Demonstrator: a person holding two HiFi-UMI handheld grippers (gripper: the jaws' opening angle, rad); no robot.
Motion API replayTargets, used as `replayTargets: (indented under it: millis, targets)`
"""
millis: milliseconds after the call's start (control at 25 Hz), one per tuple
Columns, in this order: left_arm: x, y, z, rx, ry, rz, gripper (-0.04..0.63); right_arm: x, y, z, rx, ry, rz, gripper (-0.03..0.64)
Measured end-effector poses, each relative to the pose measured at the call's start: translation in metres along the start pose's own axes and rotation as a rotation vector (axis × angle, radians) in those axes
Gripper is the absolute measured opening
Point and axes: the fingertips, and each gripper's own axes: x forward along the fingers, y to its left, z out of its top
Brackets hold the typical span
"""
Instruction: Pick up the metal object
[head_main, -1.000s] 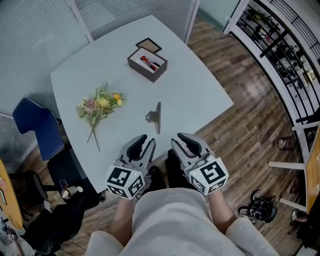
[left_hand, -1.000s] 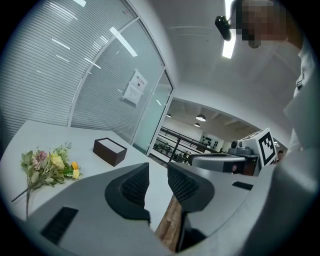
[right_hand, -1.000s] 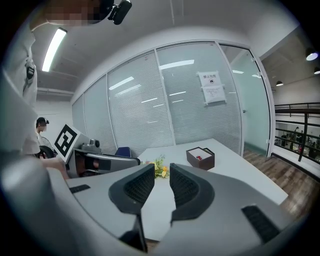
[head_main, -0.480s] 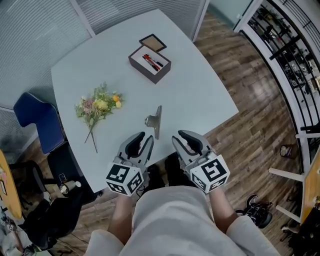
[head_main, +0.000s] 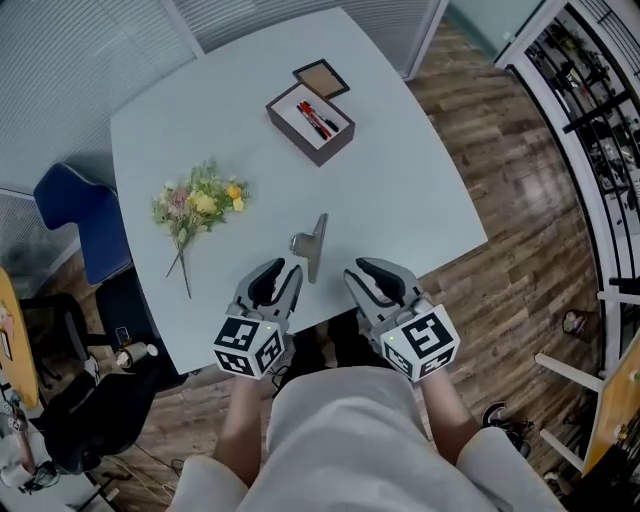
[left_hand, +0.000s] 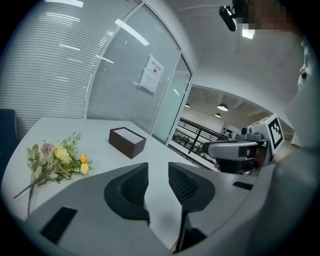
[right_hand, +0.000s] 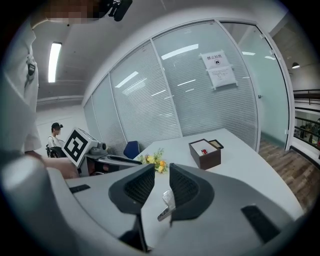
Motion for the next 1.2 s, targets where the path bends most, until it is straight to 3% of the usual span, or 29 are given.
replayTargets:
  millis: [440,1200]
  targets:
    - [0.027,0.007,-0.022,0.0,0.055,0.075,0.117,0.011,-0.011,-0.012,-0.01,0.039,0.102,0.098]
    - [0.071,0.048,-0.08,-0.045,0.177,0.12,0.118,0.02,-0.016,-0.026,0.005,0.083,0.113,0.098]
